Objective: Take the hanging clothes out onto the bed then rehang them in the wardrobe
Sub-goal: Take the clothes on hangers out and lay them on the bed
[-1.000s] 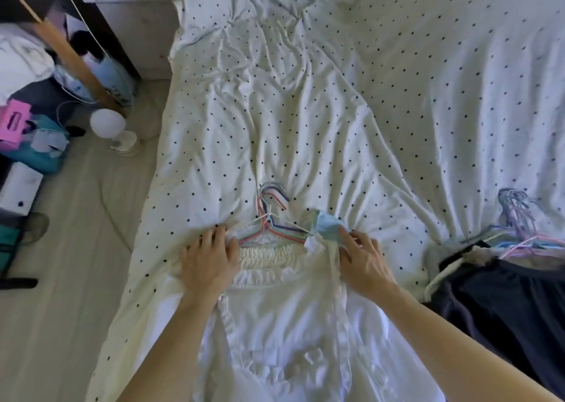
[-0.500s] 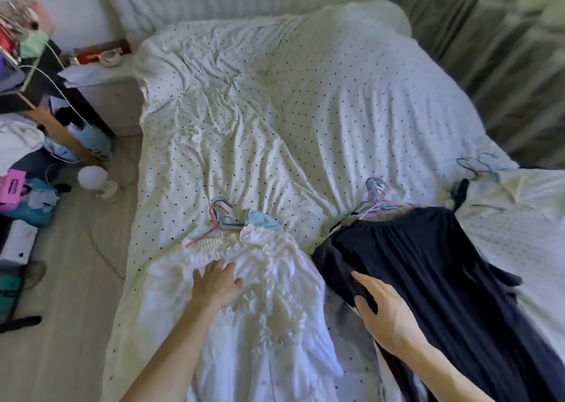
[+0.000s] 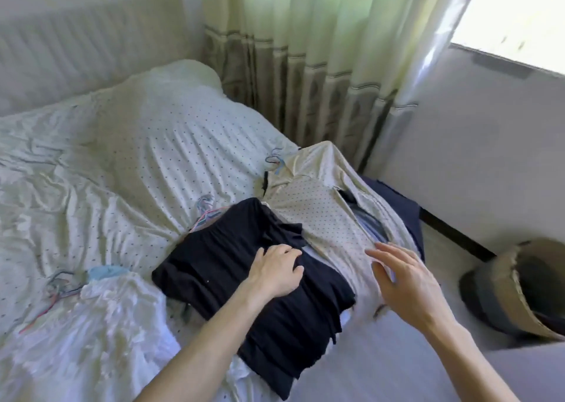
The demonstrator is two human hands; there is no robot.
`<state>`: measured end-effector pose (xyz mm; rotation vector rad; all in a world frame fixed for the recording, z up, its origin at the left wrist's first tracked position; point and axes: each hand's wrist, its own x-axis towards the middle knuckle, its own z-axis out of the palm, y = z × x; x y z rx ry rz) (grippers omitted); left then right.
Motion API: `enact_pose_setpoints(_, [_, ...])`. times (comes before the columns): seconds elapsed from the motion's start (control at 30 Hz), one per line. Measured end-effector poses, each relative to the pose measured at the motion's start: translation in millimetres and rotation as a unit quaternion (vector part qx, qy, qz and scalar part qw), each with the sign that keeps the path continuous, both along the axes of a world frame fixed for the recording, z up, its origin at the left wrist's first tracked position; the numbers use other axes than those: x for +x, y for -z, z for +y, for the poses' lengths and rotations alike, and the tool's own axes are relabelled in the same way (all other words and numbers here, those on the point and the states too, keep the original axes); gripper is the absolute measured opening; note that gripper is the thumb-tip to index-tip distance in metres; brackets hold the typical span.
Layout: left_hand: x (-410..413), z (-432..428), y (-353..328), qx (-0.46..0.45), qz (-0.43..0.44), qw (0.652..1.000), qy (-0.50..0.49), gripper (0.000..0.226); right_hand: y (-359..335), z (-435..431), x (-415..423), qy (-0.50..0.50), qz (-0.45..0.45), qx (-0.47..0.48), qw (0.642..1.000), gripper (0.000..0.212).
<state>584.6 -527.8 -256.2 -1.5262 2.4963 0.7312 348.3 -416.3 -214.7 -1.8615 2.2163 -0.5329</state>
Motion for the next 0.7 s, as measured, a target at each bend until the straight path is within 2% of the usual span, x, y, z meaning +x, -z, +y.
enact_pose_setpoints(0.17, [-154, 3, -40, -0.04, 0.014, 0.99, 0.136, 0.049, -39, 81, -126, 0.15, 0.033, -0.027, 0.988, 0.029])
enact_pose_setpoints(0.33, [-293, 20, -61, -0.091, 0.046, 0.958, 0.267, 0.047, -59, 160, -209, 0.299, 0.031, -0.063, 0.952, 0.026])
enact_pose_setpoints(0.5, [-418, 57, -85, -0.088, 0.067, 0.903, 0.415, 0.047, -62, 232, -253, 0.448, 0.036, -0.071, 0.891, 0.027])
enact_pose_setpoints(0.7, [-531, 119, -109, -0.111, 0.112, 0.806, 0.571, 0.046, -82, 295, -265, 0.599, 0.057, -0.066, 0.796, 0.032])
